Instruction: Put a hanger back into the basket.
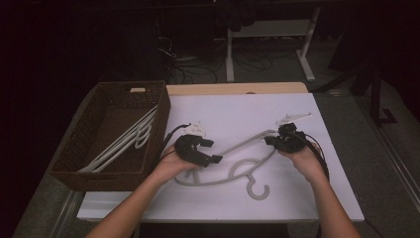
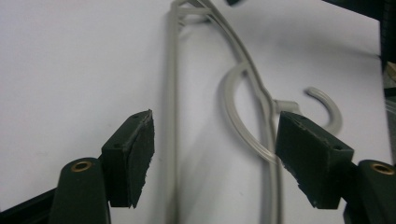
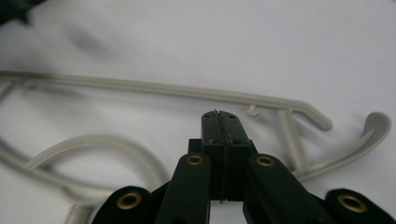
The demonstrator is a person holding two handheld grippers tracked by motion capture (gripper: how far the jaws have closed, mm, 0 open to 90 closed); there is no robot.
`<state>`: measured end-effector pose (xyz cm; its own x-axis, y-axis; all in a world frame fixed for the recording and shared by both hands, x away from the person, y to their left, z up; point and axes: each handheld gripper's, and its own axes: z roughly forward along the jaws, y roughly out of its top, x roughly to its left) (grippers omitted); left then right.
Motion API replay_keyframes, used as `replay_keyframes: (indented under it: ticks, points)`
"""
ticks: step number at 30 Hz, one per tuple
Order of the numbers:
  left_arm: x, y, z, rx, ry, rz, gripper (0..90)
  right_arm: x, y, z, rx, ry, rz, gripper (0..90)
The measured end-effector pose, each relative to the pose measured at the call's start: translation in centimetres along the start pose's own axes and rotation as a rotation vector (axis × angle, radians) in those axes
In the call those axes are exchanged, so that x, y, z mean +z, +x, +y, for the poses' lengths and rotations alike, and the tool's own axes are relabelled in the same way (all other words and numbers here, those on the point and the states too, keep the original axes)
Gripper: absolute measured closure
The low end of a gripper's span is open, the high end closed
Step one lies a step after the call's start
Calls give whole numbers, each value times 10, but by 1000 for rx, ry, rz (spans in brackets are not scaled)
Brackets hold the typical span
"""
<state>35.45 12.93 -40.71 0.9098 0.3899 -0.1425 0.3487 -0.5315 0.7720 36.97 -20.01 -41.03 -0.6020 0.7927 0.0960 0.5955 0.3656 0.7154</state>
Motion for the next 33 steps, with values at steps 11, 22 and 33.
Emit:
replay_keyframes:
  ticks: [11, 22, 33]
  points:
    - [0, -22, -11, 43, 20, -27, 228, 40, -27, 31, 21, 106, -47, 886]
    - [12, -31, -12, 72, 45, -49, 236, 61, -34, 35, 12, 178, -68, 887]
    - [26, -35, -12, 101, 97, -73, 301, 68, -34, 38, 4, 219, -69, 888]
